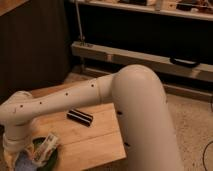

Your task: Place the white sponge in the ceramic bowl

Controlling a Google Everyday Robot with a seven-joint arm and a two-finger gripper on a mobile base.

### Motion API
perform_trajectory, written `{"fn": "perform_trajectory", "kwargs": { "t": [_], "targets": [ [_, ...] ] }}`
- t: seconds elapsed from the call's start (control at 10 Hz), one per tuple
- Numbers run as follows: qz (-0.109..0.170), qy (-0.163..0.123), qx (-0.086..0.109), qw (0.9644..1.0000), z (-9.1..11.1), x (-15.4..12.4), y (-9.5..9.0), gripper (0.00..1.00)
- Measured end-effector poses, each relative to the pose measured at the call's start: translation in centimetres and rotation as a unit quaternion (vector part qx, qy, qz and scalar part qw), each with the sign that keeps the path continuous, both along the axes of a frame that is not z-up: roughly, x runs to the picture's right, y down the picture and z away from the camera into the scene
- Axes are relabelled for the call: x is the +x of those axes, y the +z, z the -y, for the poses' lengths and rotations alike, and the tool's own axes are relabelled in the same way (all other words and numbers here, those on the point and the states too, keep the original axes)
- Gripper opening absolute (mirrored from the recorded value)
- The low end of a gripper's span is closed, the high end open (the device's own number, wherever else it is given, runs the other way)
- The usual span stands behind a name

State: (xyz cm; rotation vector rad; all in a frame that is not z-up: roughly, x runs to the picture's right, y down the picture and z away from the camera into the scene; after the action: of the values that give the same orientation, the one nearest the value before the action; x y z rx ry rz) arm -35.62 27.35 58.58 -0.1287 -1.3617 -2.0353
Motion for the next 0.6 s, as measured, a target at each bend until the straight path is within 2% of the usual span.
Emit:
{"fn": "perform_trajectory", "kwargs": {
  "t": [0.1,0.6],
  "targets": [
    [-0.011,0.009,-0.004,0.9999,0.41,0.52,0.22,0.80],
    [-0.010,0.008,-0.005,0.9999,0.30,0.43,0.14,0.80]
  ]
}}
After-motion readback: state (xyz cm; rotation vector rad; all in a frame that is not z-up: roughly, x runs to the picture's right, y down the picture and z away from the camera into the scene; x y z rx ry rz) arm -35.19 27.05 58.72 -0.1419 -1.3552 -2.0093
